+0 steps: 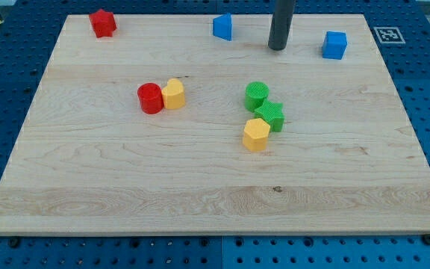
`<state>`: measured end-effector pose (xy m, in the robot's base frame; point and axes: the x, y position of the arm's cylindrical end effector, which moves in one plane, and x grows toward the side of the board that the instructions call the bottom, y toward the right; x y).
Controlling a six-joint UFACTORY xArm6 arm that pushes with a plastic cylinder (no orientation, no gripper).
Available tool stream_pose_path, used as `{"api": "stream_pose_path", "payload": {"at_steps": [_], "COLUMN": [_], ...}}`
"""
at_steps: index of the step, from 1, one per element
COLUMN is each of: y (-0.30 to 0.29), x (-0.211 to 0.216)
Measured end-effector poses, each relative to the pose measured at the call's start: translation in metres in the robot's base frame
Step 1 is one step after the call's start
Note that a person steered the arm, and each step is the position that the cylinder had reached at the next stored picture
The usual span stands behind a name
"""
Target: Push the blue cube to the left
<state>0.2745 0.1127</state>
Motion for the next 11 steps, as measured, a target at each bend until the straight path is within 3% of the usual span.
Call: {"api": "stream_pose_path", "payload": {"at_steps": [4,6,8,10,11], "y": [0.071,0.134,0.109,0.142,0.130], "x": [-0.025,-0.010,0.024,-0.019,-0.026]}}
